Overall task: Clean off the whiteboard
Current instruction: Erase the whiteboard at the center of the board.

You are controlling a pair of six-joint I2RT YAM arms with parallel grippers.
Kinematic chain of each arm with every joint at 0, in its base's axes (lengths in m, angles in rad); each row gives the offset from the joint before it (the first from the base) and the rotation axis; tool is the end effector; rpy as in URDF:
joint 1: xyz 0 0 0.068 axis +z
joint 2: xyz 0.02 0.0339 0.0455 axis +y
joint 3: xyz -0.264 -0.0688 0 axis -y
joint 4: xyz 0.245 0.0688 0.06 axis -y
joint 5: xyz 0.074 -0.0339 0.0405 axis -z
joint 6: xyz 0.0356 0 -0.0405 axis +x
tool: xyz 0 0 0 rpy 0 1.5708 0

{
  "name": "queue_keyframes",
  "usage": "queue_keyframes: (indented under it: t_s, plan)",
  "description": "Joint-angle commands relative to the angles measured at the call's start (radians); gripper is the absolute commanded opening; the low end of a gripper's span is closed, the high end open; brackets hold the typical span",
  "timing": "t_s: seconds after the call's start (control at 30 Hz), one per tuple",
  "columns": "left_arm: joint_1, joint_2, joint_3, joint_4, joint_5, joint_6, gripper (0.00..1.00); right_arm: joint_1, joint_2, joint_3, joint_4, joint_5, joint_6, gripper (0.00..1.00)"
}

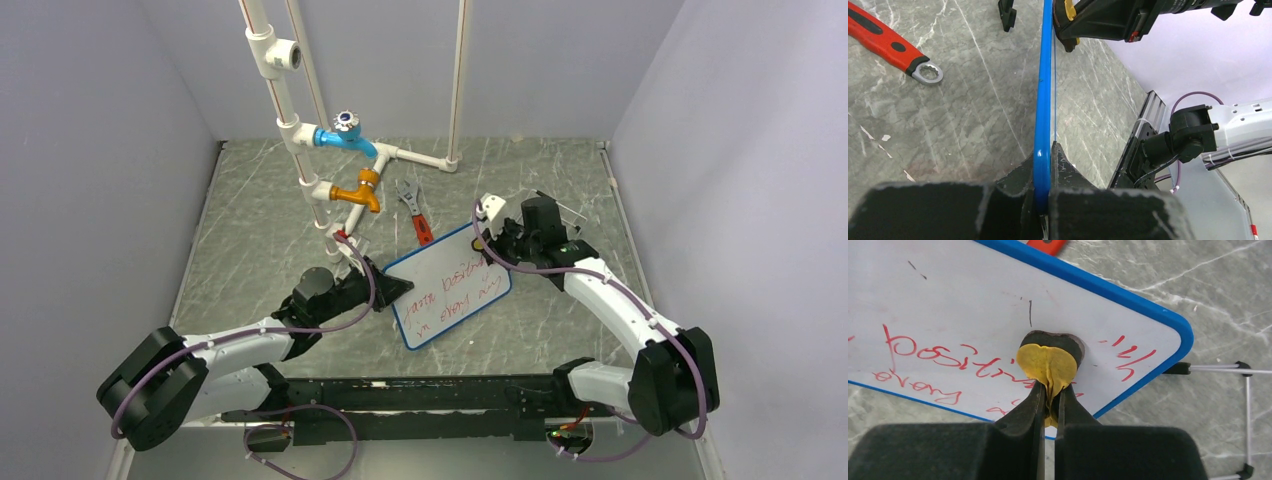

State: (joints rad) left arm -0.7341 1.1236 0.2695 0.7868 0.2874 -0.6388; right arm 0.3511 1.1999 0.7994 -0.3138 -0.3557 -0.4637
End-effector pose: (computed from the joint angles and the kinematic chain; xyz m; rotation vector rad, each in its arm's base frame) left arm 0.1565 -0.1548 0.1990 0.3257 1.7689 -1.2556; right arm 0.2347 0.0992 0.2489 -1.0597 1.9902 0.3456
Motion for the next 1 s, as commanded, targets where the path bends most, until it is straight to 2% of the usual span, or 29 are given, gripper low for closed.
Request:
queue_keyframes:
  t_s: [0.0,0.03,0.13,0.3,0.37,0.47,0.57,0.67,0.8,0.97]
  plan:
    - [-0.018,-0.006,0.021,-0.019,0.099,0.095,0.00,-0.009,-0.002,0.021,0.048,-0.009,0.106,0.00]
    - [-0.018,-0.005,0.021,-0.018,0.102,0.095,0.00,-0.024,-0.014,0.013,0.105,0.078,0.154,0.00]
    - [-0.018,0.000,0.020,-0.011,0.108,0.093,0.00,-0.052,-0.032,-0.012,0.177,0.208,0.224,0.00]
    - [-0.018,0.000,0.028,-0.027,0.113,0.102,0.00,-0.063,0.004,-0.009,0.171,0.249,0.212,0.00]
    - [-0.018,-0.005,0.031,-0.037,0.111,0.107,0.00,-0.062,0.027,0.009,0.122,0.191,0.165,0.00]
    - [-0.018,-0.014,0.032,-0.045,0.108,0.111,0.00,-0.051,0.049,0.041,-0.019,-0.072,0.027,0.00]
    - [-0.018,-0.013,0.031,-0.044,0.113,0.113,0.00,-0.020,0.038,0.049,-0.016,-0.118,0.023,0.00]
    - [-0.018,-0.009,0.035,-0.050,0.117,0.117,0.00,-0.025,0.033,0.074,0.080,0.006,0.150,0.00]
    - [-0.018,-0.012,0.040,-0.058,0.118,0.119,0.00,-0.057,0.073,0.105,0.119,0.161,0.224,0.00]
    - [-0.018,-0.016,0.032,-0.057,0.116,0.120,0.00,-0.100,0.065,0.080,0.118,0.202,0.228,0.00]
